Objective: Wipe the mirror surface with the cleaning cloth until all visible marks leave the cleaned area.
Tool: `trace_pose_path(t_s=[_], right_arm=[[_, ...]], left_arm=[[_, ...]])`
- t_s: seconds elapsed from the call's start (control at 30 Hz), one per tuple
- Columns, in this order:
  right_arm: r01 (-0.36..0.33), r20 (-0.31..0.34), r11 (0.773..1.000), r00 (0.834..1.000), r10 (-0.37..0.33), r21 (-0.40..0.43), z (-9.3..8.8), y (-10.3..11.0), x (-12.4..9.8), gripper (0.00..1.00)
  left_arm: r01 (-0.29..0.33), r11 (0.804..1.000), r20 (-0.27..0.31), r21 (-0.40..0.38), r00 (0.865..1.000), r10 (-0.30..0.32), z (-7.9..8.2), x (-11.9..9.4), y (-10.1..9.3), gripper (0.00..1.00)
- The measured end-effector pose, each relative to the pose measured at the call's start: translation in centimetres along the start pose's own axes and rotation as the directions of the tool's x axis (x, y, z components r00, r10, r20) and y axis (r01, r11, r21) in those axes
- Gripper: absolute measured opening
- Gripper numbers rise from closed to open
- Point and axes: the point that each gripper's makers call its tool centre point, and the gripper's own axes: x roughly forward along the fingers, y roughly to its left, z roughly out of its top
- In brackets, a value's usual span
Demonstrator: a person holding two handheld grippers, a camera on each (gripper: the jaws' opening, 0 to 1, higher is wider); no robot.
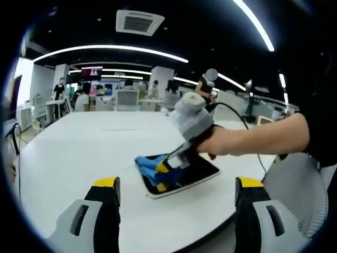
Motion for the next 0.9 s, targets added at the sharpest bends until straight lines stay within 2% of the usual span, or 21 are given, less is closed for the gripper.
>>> trace_pose_path(t_s=[0.4,0.73,0.9], right_arm=[[0.042,0.004,0.999,0.999,-0.042,0.018,-1.3,-2.3,-1.2,0.00],[0.053,0.002,0.998,0.999,-0.053,0.038,-2.0,-2.8,-2.0,0.00],[0.065,0.001,0.996,0.998,-0.065,0.059,-2.5,-3.7,-2.4,0.00]], left_arm=[[-0.001,1.000,-0.004,-0.003,1.000,0.001,-0.1,0.0,0.0,0.90],[0.002,1.000,-0.007,-0.003,1.000,-0.002,-0.1,0.0,0.0,0.89],[-0.001,1.000,-0.005,-0.004,1.000,0.001,-0.1,0.0,0.0,0.89]])
